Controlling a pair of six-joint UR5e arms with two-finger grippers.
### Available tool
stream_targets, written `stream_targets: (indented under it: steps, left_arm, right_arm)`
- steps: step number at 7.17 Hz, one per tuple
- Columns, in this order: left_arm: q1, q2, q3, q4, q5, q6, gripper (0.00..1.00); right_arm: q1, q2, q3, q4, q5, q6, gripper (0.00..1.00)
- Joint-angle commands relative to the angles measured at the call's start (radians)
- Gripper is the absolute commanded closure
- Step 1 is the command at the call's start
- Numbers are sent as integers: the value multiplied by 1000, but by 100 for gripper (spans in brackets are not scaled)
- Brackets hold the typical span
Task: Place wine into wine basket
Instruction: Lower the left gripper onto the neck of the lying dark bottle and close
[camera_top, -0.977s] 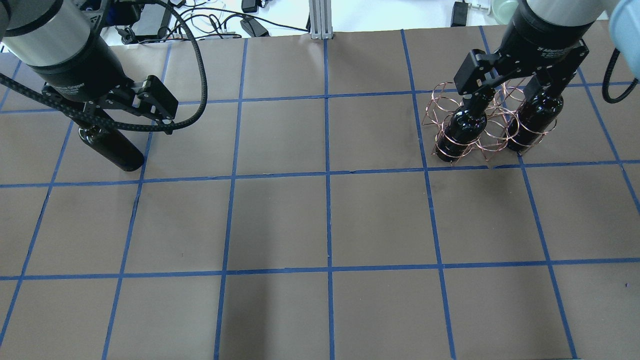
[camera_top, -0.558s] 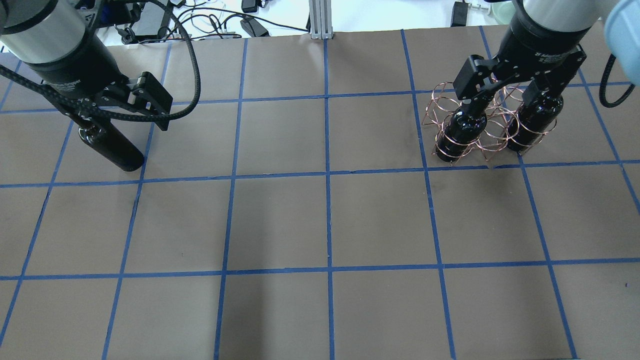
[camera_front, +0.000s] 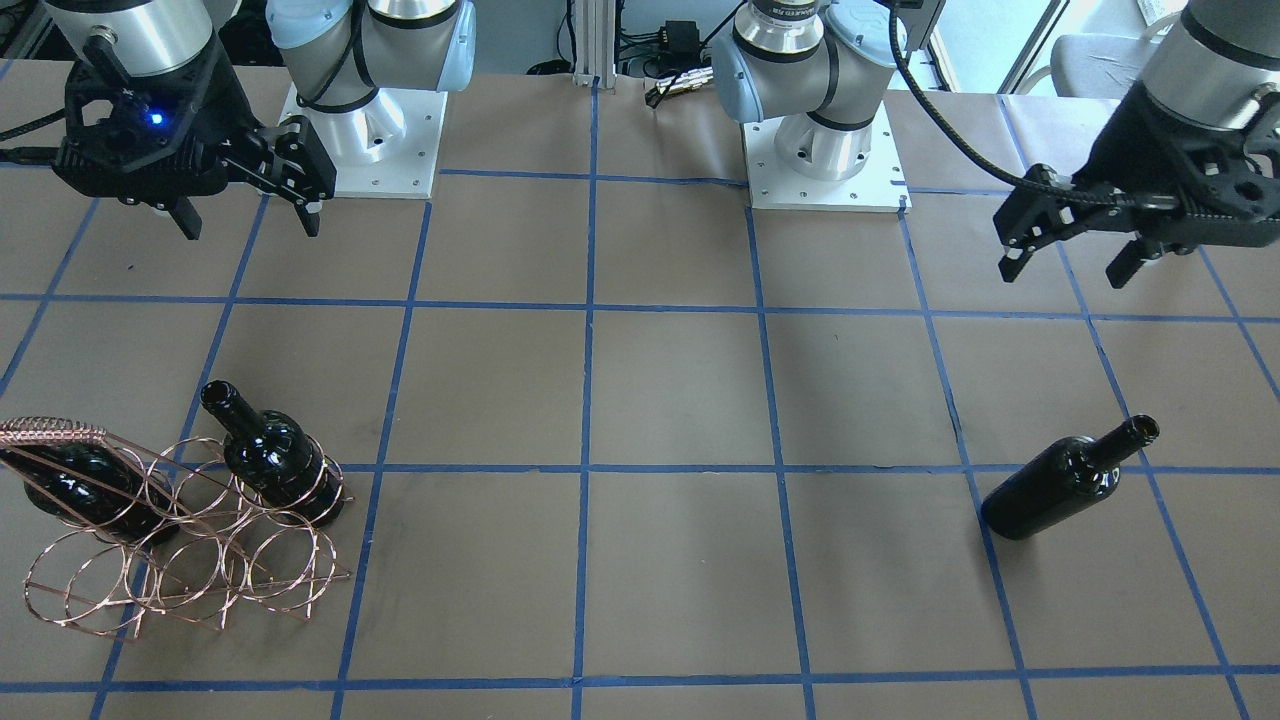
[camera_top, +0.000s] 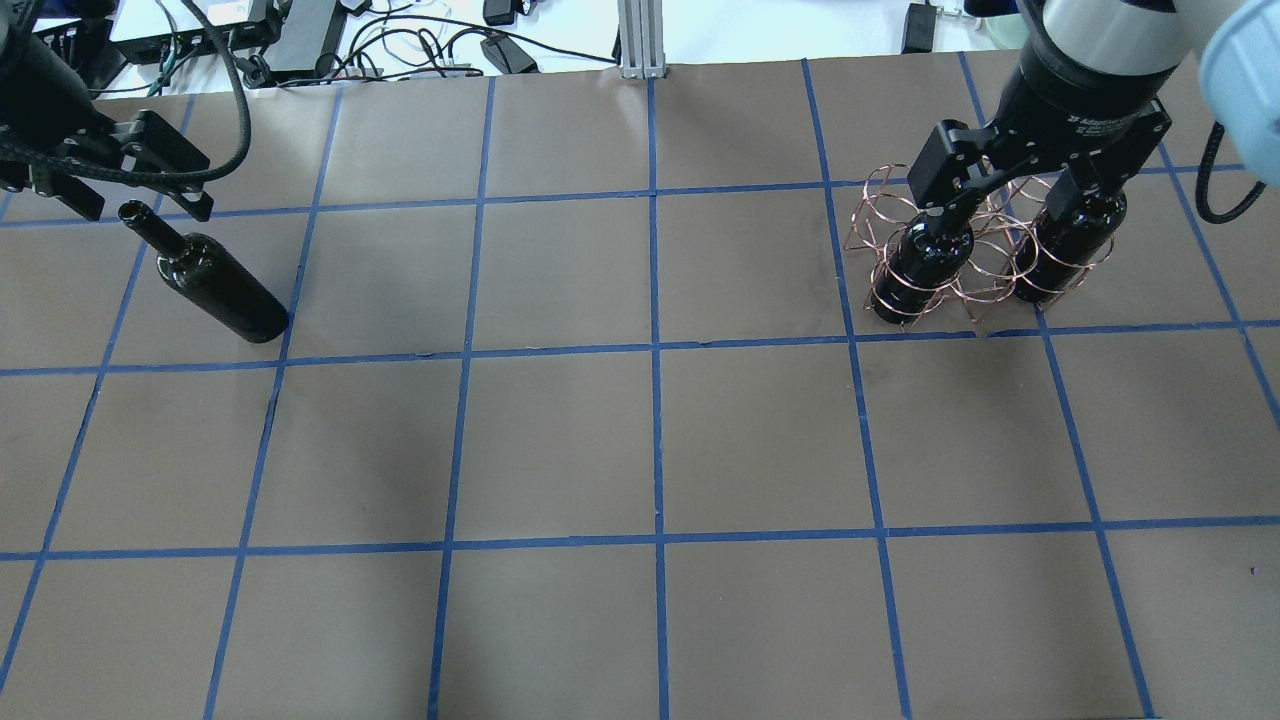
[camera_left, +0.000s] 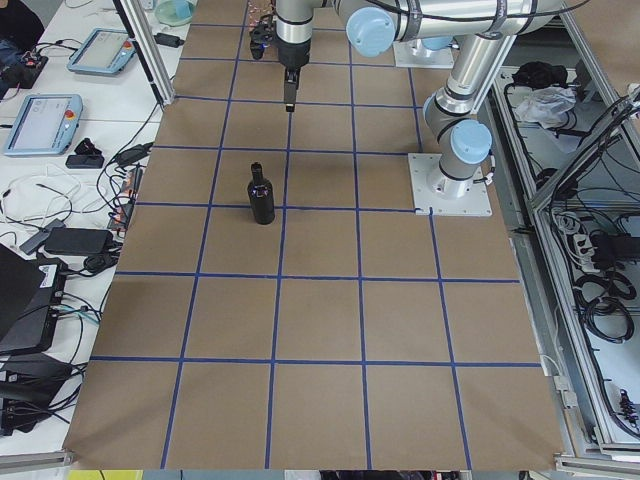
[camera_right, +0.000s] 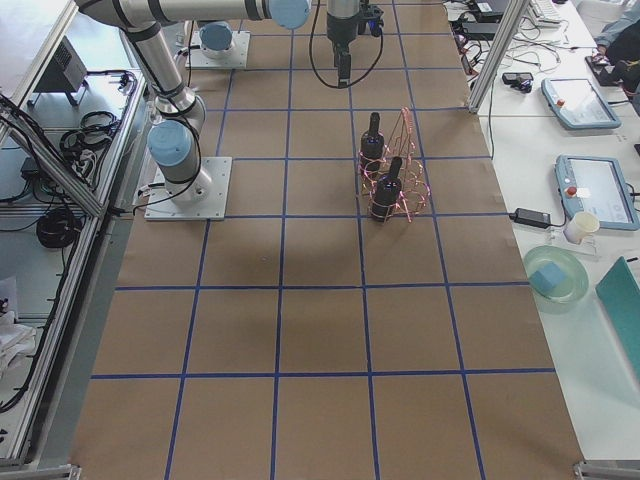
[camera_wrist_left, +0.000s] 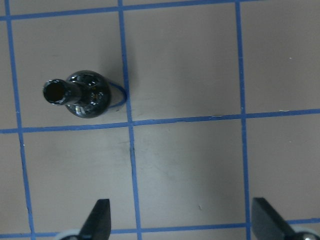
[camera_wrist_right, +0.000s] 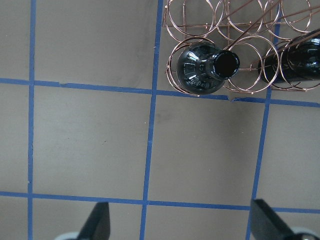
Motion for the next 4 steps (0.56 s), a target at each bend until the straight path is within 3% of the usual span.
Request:
stream_targets:
  steps: [1,4]
  left_arm:
    - [99,-86,34,46,2,74,0]
    - [132,-219,46,174,-5,87,0]
  right_arm:
    - [0,-1,0,-7,-1,0,0]
    - [0,-1,-1,-11,1,1,0]
